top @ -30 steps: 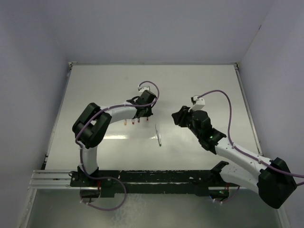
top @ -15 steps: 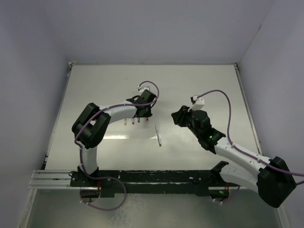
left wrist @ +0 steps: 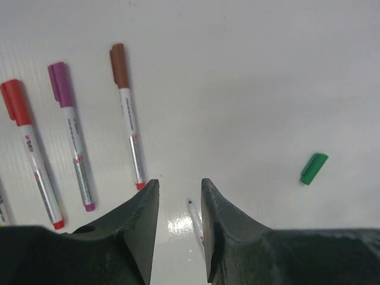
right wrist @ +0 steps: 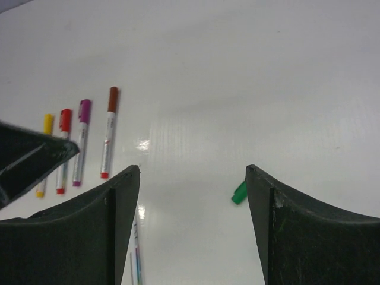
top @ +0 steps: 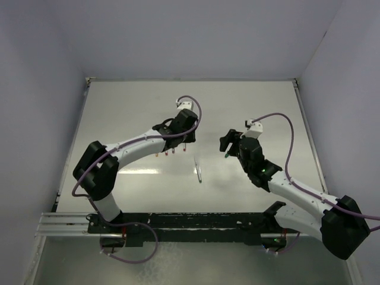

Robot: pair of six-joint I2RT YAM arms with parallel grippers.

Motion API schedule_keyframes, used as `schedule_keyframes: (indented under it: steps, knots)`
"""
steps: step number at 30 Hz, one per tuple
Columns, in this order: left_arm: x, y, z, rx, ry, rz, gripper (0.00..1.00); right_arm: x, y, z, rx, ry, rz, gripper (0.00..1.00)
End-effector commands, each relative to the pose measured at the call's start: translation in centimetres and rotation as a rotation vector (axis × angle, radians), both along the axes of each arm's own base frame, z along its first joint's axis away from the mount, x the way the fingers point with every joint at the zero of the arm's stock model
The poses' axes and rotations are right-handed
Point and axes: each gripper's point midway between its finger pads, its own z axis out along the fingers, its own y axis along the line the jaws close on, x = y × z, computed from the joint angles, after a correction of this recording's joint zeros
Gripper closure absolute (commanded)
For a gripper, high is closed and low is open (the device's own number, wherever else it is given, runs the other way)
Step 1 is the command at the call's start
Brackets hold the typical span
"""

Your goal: Insert the pens into the pen caps

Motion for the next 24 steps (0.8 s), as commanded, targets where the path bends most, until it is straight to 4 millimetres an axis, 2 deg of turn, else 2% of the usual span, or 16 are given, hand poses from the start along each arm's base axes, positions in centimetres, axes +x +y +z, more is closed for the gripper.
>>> schedule_keyframes:
  steps: [1,4,6,8,10,15,24]
  knots:
    - [-3.6,-1.5,-1.0,0.040,0.027,-0.053,0.63,1.6,-4.3,0.3,-0.042,0.018,-0.223,0.26]
    - [-5.6,-2.4,-2.1,0.056,0.063,-0.068,0.62,2.5,-7.2,-1.5,-0.014,0.108,-0.298,0.26]
    - [-6.5,-2.7,-2.7,0.060,0.088,-0.072,0.62,2.6,-7.8,-2.4,0.012,0.145,-0.305,0.26]
    - [-7.3,-3.1,-3.2,0.055,0.106,-0.086,0.47,2.6,-7.7,-2.8,0.023,0.148,-0.298,0.28]
    - [-7.8,-3.7,-3.4,0.036,0.118,-0.106,0.42,2.5,-7.4,-3.0,0.042,0.143,-0.287,0.29]
    - [-8.5,-3.9,-4.8,0.050,0.158,-0.097,0.38,2.0,-7.2,-3.2,0.068,0.131,-0.270,0.31]
    - [-9.6,-4.2,-7.3,0.078,0.234,-0.101,0.38,1.6,-6.9,-3.5,0.083,0.130,-0.247,0.33]
